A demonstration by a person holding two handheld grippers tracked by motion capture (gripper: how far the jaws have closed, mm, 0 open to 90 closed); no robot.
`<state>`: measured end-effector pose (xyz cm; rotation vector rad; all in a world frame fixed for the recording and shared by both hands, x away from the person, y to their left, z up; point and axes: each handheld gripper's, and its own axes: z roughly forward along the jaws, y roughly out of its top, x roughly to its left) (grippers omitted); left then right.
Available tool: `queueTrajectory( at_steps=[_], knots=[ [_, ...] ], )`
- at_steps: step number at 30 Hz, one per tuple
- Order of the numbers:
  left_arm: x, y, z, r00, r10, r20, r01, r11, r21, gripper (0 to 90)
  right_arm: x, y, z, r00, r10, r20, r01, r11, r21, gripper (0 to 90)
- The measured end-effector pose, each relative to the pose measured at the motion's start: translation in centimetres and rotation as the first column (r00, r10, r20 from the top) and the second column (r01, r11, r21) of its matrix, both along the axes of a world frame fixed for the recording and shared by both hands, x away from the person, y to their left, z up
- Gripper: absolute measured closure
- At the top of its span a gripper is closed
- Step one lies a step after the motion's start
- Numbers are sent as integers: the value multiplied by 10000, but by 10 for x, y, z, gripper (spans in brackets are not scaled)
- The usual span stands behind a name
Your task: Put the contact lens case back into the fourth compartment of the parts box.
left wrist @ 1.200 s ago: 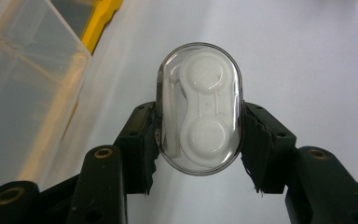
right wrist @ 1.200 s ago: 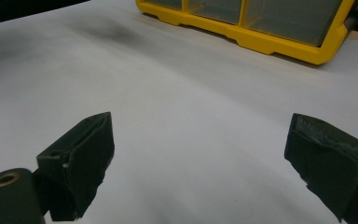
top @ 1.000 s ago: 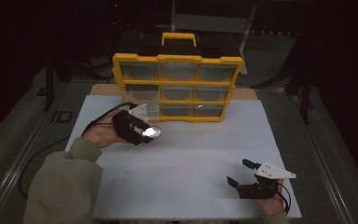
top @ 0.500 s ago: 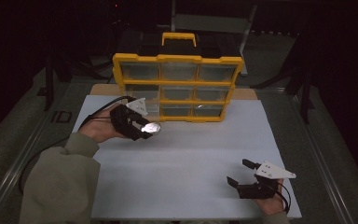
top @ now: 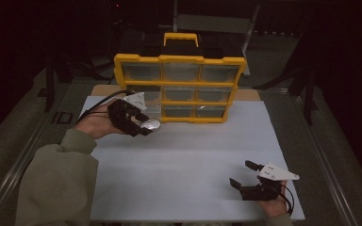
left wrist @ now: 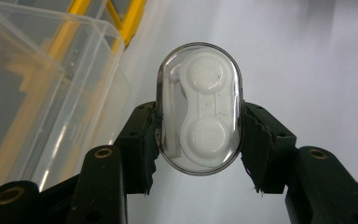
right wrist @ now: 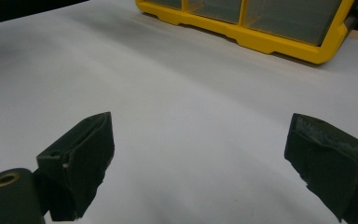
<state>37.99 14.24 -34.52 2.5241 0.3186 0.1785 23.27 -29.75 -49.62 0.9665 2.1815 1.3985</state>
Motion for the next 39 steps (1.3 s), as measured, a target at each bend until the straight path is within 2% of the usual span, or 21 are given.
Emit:
queueTrajectory(
  at_steps=[9,20,31,39],
  knots=[
    [2,4,11,9999,89,99,-89,10000,-25,499,0,0,0,10000,6,9,-6,10000,-4,78],
    [11,10,26,9993,334,165,-334,9994,-33,499,0,0,0,10000,5,-13,-5,10000,2,78],
    [25,17,37,9964,834,125,-834,9965,54,498,0,0,0,10000,18,-10,-18,10000,9,78],
    [34,21,38,9920,1265,25,-1265,9920,5,498,0,0,0,10000,-7,-26,7,10000,27,78]
  ],
)
